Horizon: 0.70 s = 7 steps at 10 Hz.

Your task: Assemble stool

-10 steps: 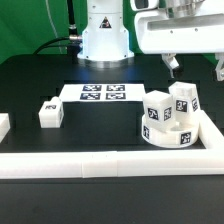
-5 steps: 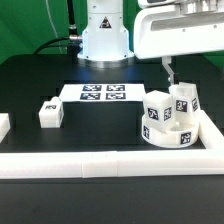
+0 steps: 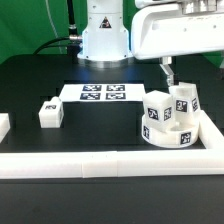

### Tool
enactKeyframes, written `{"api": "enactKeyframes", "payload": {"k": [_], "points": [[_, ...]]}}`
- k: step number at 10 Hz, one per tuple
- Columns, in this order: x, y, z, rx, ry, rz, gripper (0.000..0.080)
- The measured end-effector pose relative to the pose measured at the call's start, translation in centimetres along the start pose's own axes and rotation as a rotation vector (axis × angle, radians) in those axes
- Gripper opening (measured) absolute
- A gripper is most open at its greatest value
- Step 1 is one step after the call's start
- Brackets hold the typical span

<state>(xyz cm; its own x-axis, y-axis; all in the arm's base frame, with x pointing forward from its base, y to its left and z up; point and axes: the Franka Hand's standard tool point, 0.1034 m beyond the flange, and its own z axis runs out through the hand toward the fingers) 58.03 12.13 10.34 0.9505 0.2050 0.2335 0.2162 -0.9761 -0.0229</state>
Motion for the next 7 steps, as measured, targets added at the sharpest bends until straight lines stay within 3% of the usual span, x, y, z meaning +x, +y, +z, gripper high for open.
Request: {"api": "enactKeyframes", "payload": {"k": [2, 5, 7], "points": [[0.0, 0.1, 0.0, -0.001, -0.001, -0.119, 0.0649], [-0.3, -0.1, 0.1, 0.009, -0.03, -0.099, 0.0649], [-1.3, -0.7, 0.3, 0.036, -0.15, -0.113, 0.0649]]}}
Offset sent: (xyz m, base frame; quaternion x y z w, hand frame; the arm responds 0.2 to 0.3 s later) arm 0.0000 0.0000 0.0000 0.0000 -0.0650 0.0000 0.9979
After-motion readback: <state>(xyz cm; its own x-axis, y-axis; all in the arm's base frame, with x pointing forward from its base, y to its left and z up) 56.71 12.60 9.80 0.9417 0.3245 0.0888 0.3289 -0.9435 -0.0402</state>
